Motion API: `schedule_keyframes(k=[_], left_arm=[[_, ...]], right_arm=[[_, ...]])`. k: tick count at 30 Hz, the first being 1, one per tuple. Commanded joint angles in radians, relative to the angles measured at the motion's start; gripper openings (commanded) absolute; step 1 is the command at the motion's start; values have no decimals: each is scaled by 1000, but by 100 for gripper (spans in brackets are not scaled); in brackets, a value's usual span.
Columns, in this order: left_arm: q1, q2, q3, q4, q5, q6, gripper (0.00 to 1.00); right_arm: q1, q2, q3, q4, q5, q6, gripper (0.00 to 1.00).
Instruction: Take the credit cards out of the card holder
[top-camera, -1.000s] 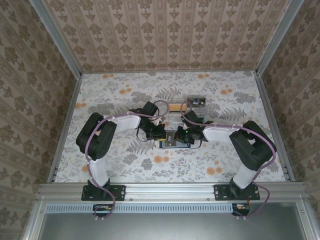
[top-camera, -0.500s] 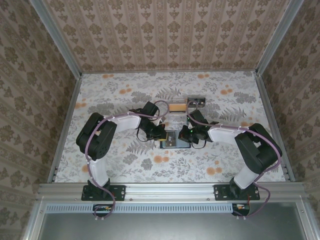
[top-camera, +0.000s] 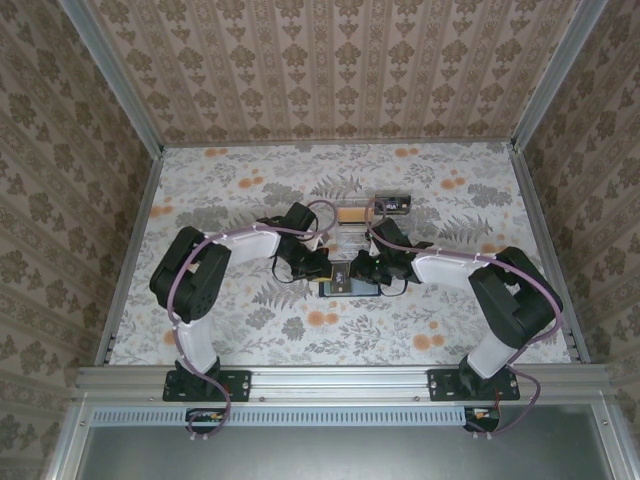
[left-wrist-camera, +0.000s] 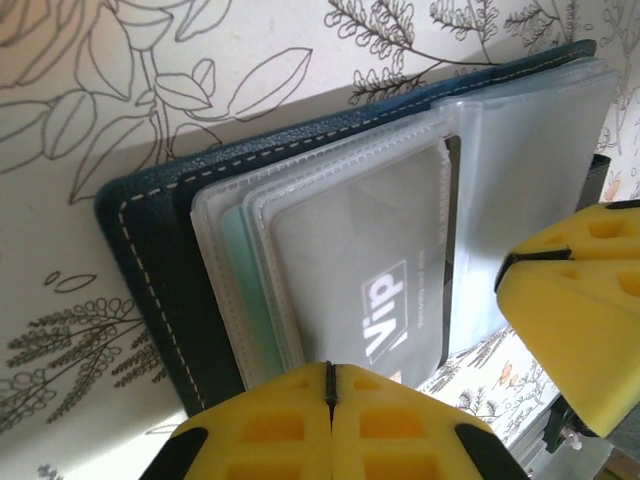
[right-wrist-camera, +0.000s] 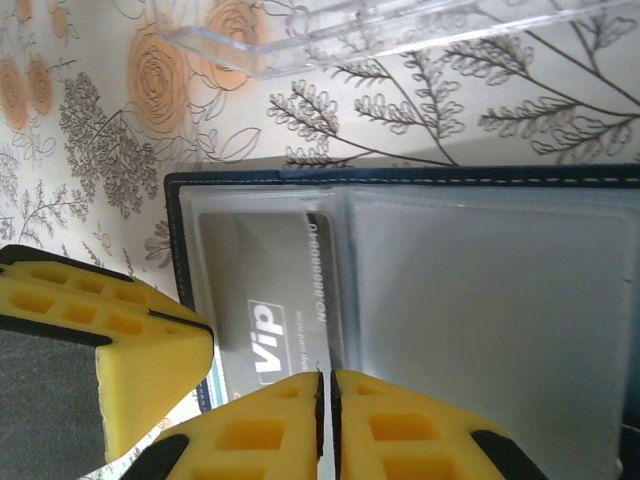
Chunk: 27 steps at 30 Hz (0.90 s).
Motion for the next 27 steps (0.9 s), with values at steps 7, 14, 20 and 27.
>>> schedule_keyframes(k=[7, 14, 20, 27], left_arm=[[5, -27, -15, -31, -18, 11, 6], [5, 11, -30, -35, -30, 23, 3], [2, 39, -28, -24, -21, 21, 3], [-4, 49, -21, -27, -19, 22, 1]], right_arm=[[9, 48, 39, -34, -7, -25, 17], [10, 70, 39, -33, -16, -26, 19], [11, 86, 34, -1, -46, -13, 19], [10, 92, 19, 49, -83, 5, 18]])
